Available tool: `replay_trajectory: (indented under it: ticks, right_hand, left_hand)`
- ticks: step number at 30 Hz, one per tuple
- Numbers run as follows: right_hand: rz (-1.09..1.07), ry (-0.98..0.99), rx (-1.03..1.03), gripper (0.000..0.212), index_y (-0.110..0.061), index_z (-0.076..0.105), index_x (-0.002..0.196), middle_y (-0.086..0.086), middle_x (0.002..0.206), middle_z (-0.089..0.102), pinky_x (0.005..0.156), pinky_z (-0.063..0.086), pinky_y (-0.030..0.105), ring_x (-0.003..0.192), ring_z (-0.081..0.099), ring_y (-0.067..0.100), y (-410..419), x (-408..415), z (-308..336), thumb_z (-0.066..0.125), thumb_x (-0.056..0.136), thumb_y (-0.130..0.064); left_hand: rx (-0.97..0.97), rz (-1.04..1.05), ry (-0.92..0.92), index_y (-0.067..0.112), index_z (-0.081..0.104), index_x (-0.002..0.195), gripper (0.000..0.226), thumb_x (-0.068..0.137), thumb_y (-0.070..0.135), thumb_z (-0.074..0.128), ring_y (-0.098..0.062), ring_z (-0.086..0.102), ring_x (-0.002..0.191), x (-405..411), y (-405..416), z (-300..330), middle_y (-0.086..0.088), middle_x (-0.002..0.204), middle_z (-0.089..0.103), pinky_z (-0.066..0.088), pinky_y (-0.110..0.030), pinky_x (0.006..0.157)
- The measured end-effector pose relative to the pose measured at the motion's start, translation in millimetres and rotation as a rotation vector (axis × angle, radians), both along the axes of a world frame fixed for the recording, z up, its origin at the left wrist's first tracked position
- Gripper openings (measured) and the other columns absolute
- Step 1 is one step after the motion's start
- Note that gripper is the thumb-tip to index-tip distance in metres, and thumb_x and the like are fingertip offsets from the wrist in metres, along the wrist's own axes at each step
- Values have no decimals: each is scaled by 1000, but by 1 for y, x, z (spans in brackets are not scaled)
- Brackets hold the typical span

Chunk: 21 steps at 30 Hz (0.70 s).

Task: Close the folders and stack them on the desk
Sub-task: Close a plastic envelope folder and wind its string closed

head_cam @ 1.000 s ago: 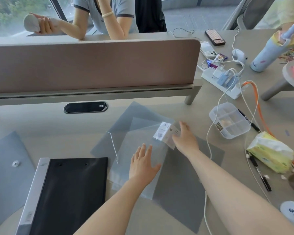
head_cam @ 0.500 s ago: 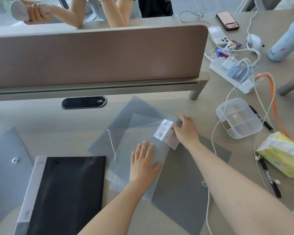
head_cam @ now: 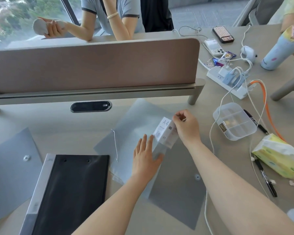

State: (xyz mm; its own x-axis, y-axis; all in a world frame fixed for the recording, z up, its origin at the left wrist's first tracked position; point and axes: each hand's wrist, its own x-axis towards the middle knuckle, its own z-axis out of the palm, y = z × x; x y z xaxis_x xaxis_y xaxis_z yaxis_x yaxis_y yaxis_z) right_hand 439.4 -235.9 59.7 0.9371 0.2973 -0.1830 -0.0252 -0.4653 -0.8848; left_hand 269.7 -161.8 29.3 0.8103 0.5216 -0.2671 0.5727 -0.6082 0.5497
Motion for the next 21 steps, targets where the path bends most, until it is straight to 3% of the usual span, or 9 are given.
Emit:
replay_trajectory:
  ticks: [3, 7, 10, 13, 16, 18, 21]
  right_hand:
    - [-19, -28, 96, 4, -14, 63, 81, -5, 75, 61, 69, 53, 39, 72, 59, 20, 4, -12, 18, 61, 83, -18]
    - [-17, -71, 220, 8, -11, 62, 78, -5, 69, 58, 62, 44, 23, 61, 51, 6, 10, -33, 46, 63, 85, -14]
    - [-18, -94, 302, 11, -15, 60, 74, -7, 65, 56, 59, 43, 21, 57, 48, 4, 15, -48, 66, 63, 85, -14]
    - [-30, -117, 373, 11, -13, 61, 75, -5, 65, 56, 60, 43, 23, 57, 47, 6, 19, -60, 85, 64, 85, -14]
    - [-4, -182, 400, 10, -11, 62, 76, -3, 69, 57, 62, 42, 22, 60, 47, 7, 23, -71, 104, 64, 86, -14]
    - [11, -218, 420, 11, -15, 61, 74, -2, 73, 58, 65, 45, 28, 64, 49, 11, 28, -80, 114, 65, 85, -15]
    - [35, -269, 444, 13, -26, 61, 74, -3, 84, 58, 67, 50, 42, 67, 51, 21, 37, -93, 128, 63, 85, -19]
  left_hand:
    - [-12, 39, -70, 29, 22, 153, 71, 92, 42, 57, -22, 10, 152, -1, -2, 16, -2, 165, 14, 16, -38, 121]
    - [-43, 97, -174, 22, 29, 152, 68, 93, 36, 59, -21, 19, 149, -5, -3, 36, -2, 162, 26, 24, -37, 119]
    - [-71, 132, -255, 23, 36, 149, 61, 93, 35, 58, -18, 33, 141, -10, 0, 49, 5, 154, 41, 35, -37, 113]
    - [-81, 145, -324, 28, 44, 141, 51, 93, 37, 57, -15, 51, 121, -16, 2, 65, 12, 134, 58, 47, -37, 96]
    - [-107, 183, -410, 26, 57, 127, 34, 94, 34, 57, -17, 59, 95, -22, 4, 82, 15, 99, 63, 47, -32, 76]
    - [-97, 199, -458, 23, 62, 112, 20, 95, 33, 57, -14, 54, 76, -28, 8, 92, 15, 76, 56, 39, -29, 64]
    - [-128, 217, -531, 29, 57, 87, 8, 95, 31, 58, -11, 42, 57, -39, 18, 102, 10, 60, 49, 33, -28, 54]
